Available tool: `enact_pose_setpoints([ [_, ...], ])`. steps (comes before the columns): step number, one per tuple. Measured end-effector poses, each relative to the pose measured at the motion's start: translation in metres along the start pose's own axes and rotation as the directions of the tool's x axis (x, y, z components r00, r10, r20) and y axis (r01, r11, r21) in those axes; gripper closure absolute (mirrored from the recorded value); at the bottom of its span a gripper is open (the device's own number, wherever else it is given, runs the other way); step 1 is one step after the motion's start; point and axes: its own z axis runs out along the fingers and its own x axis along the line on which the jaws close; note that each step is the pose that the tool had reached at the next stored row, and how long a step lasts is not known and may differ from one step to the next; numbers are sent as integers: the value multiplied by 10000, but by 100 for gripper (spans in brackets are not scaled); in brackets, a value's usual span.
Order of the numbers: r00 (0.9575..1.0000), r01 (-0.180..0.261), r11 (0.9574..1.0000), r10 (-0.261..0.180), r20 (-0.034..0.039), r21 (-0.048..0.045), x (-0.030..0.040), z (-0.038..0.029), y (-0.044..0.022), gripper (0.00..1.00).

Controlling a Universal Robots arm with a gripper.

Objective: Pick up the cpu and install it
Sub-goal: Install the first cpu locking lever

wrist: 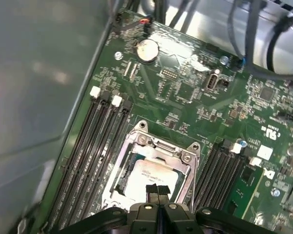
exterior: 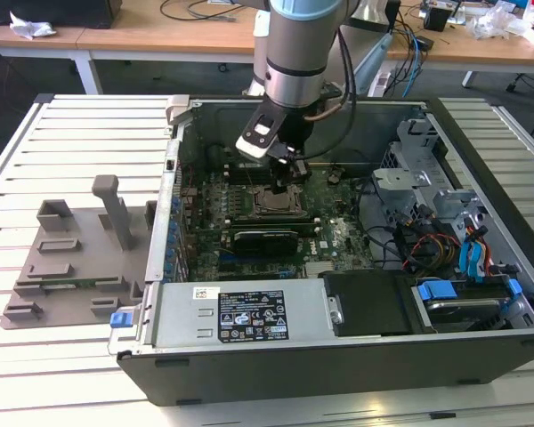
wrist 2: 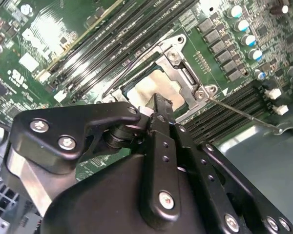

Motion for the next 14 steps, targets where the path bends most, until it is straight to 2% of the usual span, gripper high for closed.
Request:
enact_pose_setpoints([
  [3,9988,481,9988,-481,16,-5,0,0,0,89],
  [5,9954,954,9954,-954,32,-9,0,0,0,89],
  [8,9835,1808,9835,-1808,63,-15,0,0,0,89],
  [11,9745,2242,9745,-2242,78,-16,0,0,0,89],
  [12,9686,2486,9686,-2486,87,-17,0,0,0,89],
  [13,9580,2867,9580,-2867,101,-17,0,0,0,89],
  [14,9536,3010,9536,-3009,107,-17,0,0,0,89],
])
